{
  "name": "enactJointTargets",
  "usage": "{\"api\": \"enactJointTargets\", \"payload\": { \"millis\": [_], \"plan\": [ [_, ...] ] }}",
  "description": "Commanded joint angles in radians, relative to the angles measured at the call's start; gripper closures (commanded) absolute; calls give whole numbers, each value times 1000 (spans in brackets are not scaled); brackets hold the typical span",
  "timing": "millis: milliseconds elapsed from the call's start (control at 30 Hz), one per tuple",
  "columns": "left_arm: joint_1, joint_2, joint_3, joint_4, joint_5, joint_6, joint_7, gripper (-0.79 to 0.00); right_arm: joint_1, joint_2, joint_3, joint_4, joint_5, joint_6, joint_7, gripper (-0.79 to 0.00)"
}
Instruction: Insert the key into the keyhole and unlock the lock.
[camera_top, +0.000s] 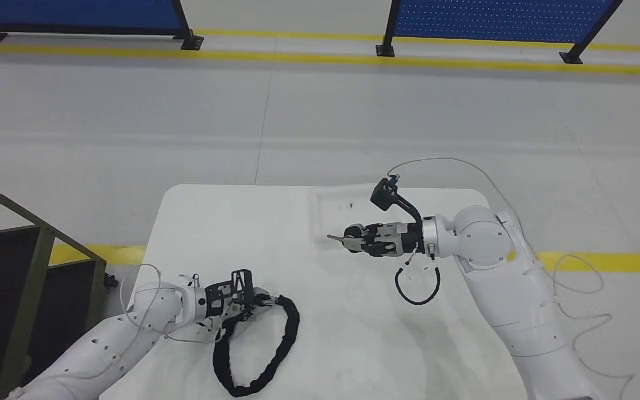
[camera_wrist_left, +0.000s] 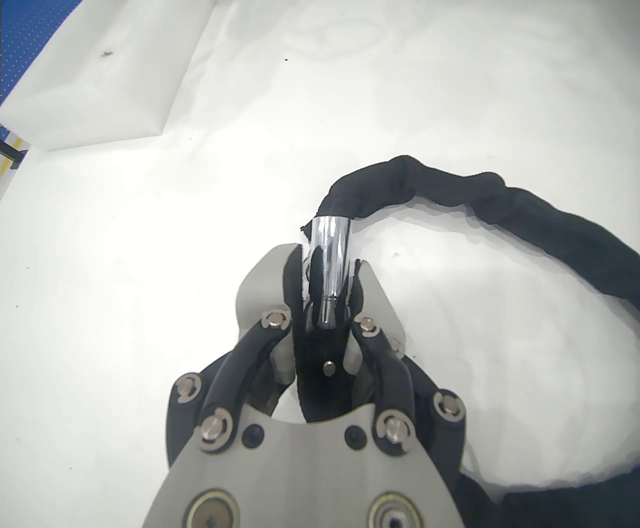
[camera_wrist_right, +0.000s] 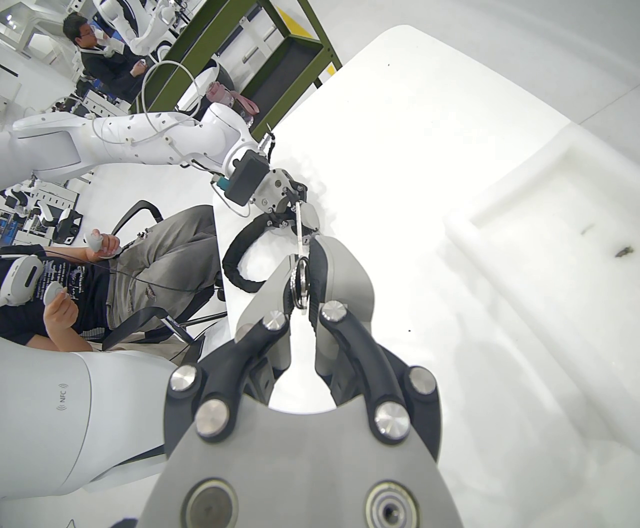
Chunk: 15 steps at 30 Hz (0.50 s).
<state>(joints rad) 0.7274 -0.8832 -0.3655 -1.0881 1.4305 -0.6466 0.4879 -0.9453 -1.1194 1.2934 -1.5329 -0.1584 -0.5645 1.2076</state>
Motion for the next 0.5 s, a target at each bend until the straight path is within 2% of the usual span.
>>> {"api": "enactJointTargets", "payload": {
  "millis": [0, 233, 367, 467],
  "plan": [
    [3, -4, -7, 5, -6, -6, 1, 0, 0, 0, 0, 0, 0, 0, 0, 0],
    [11, -4, -48, -5, -26, -67, 84, 0, 0, 0, 0, 0, 0, 0, 0, 0],
    [19, 10, -81, -35, -22, -109, 156, 0, 0, 0, 0, 0, 0, 0, 0, 0],
    [31, 28, -114, -69, -15, -148, 253, 0, 0, 0, 0, 0, 0, 0, 0, 0]
  ]
}}
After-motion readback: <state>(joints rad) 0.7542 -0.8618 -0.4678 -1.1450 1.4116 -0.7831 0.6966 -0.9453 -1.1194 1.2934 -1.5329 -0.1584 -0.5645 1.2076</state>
